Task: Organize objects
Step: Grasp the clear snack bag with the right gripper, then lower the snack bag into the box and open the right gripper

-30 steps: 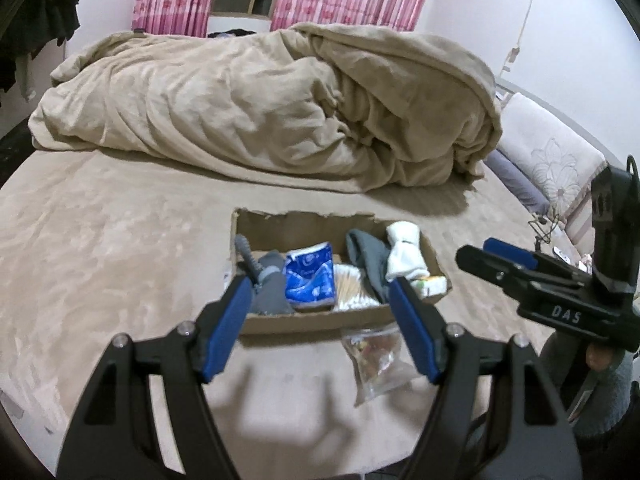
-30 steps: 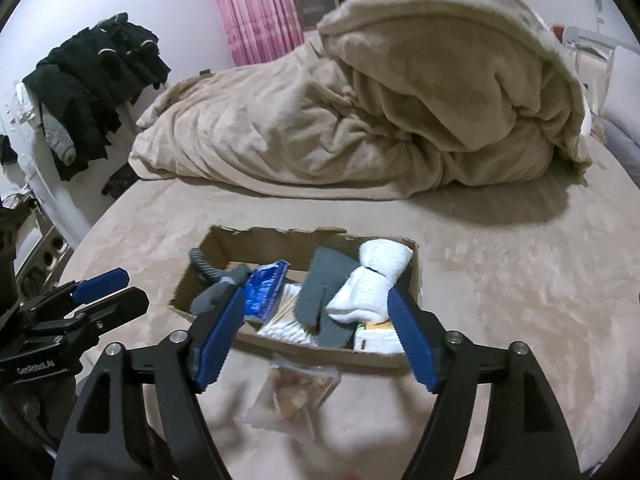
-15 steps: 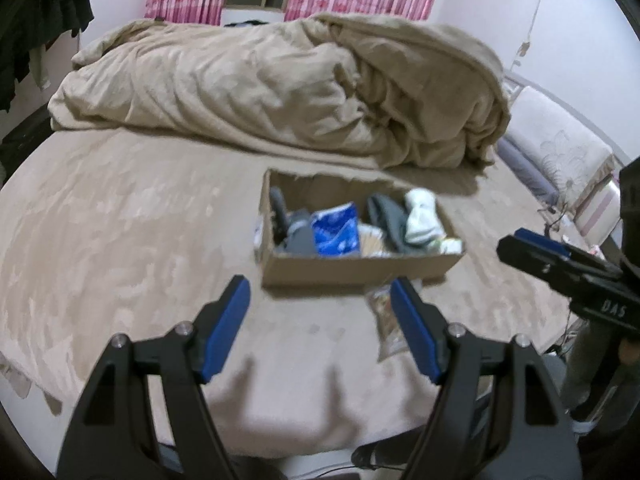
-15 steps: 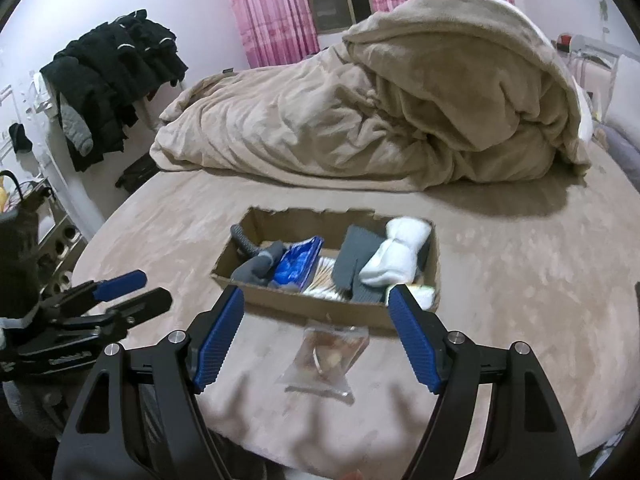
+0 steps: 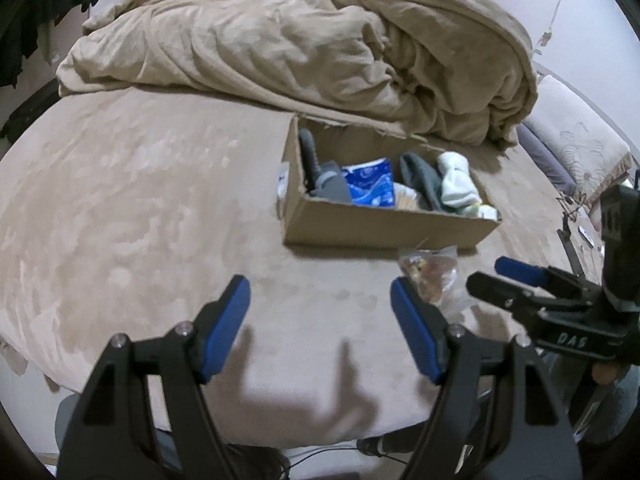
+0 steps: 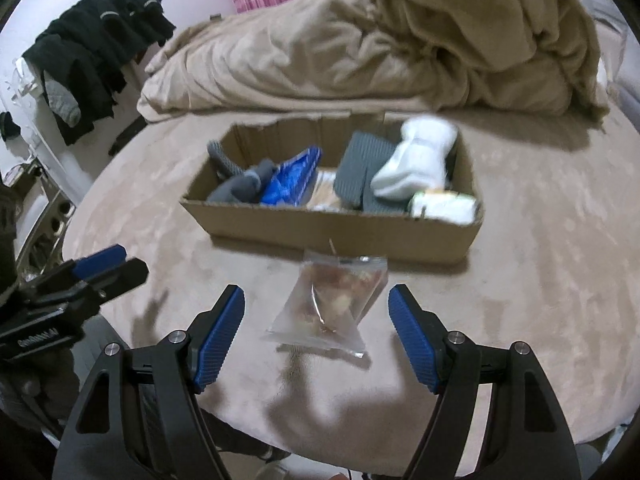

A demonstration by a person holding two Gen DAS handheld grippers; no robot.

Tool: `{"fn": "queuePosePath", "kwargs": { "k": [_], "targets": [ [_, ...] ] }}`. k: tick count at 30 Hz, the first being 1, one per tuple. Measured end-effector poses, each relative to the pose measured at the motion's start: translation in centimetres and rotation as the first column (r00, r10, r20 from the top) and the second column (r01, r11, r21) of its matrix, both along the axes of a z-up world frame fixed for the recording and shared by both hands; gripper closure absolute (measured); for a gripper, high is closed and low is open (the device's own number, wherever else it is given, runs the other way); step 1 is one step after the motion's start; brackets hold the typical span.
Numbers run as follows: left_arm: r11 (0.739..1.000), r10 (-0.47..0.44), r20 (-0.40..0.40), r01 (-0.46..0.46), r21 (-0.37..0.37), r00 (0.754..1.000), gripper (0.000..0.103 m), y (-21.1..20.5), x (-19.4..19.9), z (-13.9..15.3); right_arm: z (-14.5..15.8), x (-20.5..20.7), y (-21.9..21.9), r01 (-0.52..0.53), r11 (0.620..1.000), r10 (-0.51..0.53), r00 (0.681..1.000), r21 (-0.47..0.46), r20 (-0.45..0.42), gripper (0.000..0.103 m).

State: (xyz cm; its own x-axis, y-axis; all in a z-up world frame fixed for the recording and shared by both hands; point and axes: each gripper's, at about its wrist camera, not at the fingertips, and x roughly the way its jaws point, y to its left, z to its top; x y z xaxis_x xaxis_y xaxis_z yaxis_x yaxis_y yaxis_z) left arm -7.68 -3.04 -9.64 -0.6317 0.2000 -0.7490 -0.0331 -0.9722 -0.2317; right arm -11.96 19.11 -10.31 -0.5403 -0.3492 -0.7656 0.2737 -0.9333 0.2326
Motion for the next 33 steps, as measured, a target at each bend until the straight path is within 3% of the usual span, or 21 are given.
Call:
{"fn": "queuePosePath", "kwargs": {
  "k": [10, 12, 13, 15, 25, 33],
  "targets": [
    [1.0, 0.016, 0.058, -0.016, 0.003, 0.998, 0.029, -0.7, -1.3, -2.8, -4.2, -1.7, -1.5, -0.015, 0.999, 0.012, 0.997, 0.04, 0.076, 0.027],
    [1.0, 0.017, 0.065, -0.017, 0.002, 0.998, 0.029, -0.8, -1.4, -3.1, -4.8, -2.0, -1.7, -0.018, 0.999, 0.014, 0.996, 0.048, 0.088, 0.034],
    [1.0, 0.018, 0.068, -0.018, 0.002, 0.998, 0.029, -0.8, -1.5, -3.2, -5.1, -2.0, -1.8, -0.019, 0.998, 0.015, 0.996, 0.051, 0.091, 0.043],
    [1.0, 0.017, 0.072, -0.017, 0.002, 0.997, 0.029, -0.8, -1.5, -3.4, -5.2, -1.9, -1.9, -0.023, 0.998, 0.018, 0.996, 0.059, 0.09, 0.047],
    [1.0, 0.007, 0.047, -0.007, -0.002, 0.999, 0.029, 0.0, -0.3, -1.9, -4.1, -0.3, -0.8, -0.035, 0.999, 0.032, 0.996, 0.042, 0.078, 0.051],
    [1.0, -0.013, 0.006, 0.013, -0.012, 1.0, 0.029, 0.9, 0.9, 1.2, -0.2, 1.5, -0.3, -0.038, 0.999, 0.038, 0.999, 0.003, 0.017, 0.051]
  ]
}}
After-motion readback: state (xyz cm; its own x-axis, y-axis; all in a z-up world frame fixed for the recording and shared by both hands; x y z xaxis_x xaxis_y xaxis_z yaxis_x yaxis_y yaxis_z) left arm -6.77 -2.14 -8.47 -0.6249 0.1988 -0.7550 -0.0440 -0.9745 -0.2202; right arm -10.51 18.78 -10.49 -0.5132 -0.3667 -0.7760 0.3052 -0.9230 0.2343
